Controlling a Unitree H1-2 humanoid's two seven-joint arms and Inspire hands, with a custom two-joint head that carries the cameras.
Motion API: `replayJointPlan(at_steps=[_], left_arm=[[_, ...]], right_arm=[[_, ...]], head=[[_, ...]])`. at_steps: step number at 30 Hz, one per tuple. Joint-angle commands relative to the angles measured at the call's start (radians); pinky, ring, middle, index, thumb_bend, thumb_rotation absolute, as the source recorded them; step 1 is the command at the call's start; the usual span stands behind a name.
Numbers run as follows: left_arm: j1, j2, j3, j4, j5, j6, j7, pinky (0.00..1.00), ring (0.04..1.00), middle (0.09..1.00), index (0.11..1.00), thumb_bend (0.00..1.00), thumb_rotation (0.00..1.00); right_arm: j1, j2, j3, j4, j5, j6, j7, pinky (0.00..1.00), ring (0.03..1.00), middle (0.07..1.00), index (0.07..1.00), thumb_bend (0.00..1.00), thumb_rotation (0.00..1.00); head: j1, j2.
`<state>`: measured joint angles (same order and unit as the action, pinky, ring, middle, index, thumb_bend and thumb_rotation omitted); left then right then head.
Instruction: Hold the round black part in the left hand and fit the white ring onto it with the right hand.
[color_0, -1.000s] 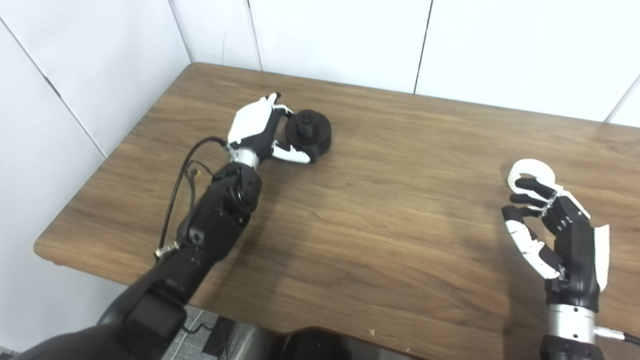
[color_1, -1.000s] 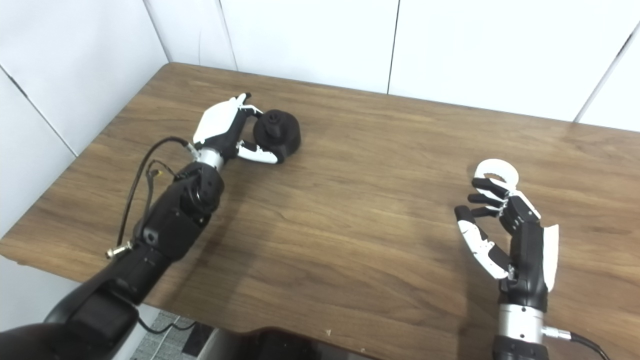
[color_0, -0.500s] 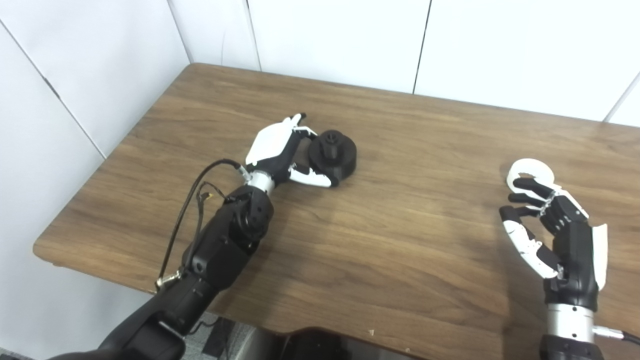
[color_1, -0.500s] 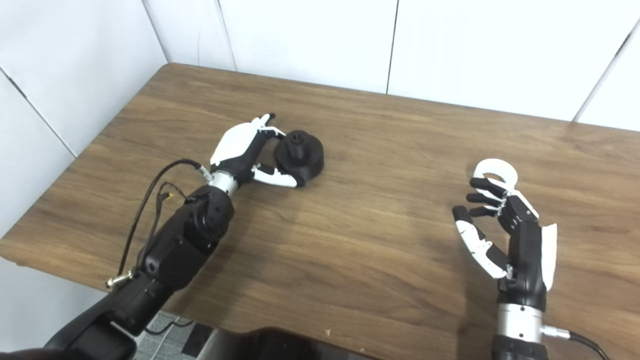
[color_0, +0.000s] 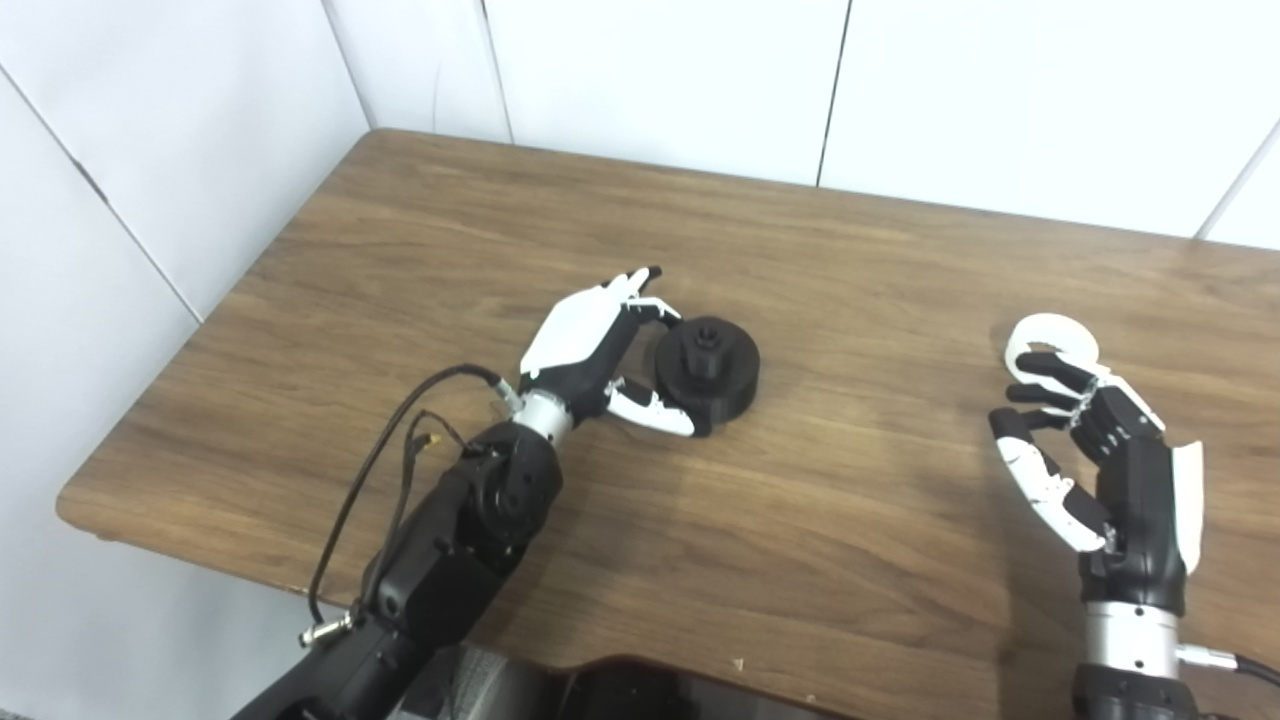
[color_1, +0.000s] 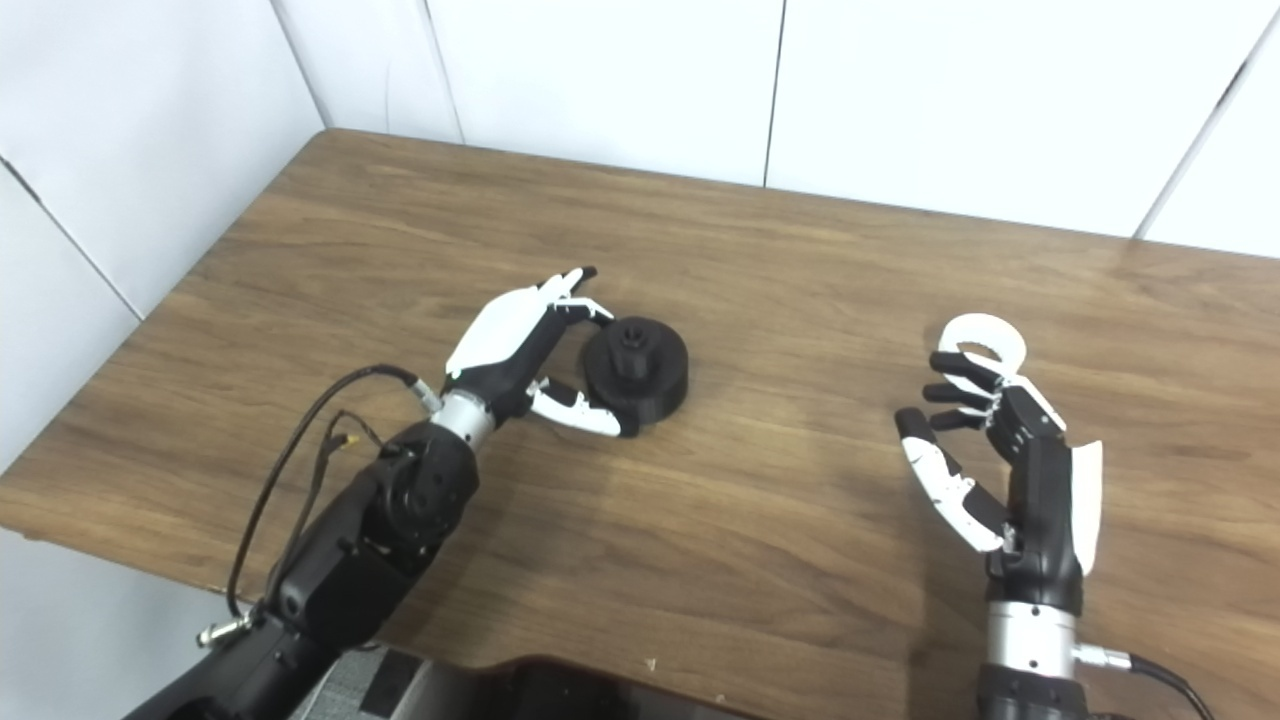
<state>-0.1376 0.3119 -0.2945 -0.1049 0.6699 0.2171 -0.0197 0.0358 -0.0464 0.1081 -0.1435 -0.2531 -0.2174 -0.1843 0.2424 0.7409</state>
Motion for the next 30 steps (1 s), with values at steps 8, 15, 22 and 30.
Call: replayJointPlan(at_steps=[8, 15, 22, 30], left_arm=[[0.045, -0.025, -0.032, -0.111, 0.008, -0.069, -0.043, 1.00, 1.000, 1.000, 0.618, 0.96, 0.35], [0.082, -0.033, -0.064, -0.168, 0.030, -0.106, -0.078, 1.00, 1.000, 1.000, 0.622, 0.99, 0.38], [0.123, -0.056, -0.086, -0.203, 0.029, -0.130, -0.110, 1.00, 1.000, 1.000, 0.619, 1.00, 0.36], [0.153, -0.069, -0.077, -0.215, 0.025, -0.158, -0.123, 1.00, 1.000, 1.000, 0.613, 1.00, 0.35]], right_arm=[[0.039, 0.037, -0.002, -0.004, -0.016, 0.008, -0.006, 0.52, 0.629, 0.709, 0.665, 0.53, 0.35], [0.037, 0.049, 0.001, -0.007, -0.021, 0.007, -0.010, 0.52, 0.632, 0.711, 0.661, 0.53, 0.34], [0.039, 0.061, 0.005, -0.021, -0.028, 0.028, -0.011, 0.52, 0.635, 0.711, 0.664, 0.52, 0.31], [0.043, 0.083, 0.017, -0.028, -0.049, 0.038, -0.017, 0.52, 0.633, 0.709, 0.659, 0.51, 0.30]], head=[[-0.033, 0.007], [-0.058, 0.015], [-0.103, 0.030], [-0.226, 0.034]])
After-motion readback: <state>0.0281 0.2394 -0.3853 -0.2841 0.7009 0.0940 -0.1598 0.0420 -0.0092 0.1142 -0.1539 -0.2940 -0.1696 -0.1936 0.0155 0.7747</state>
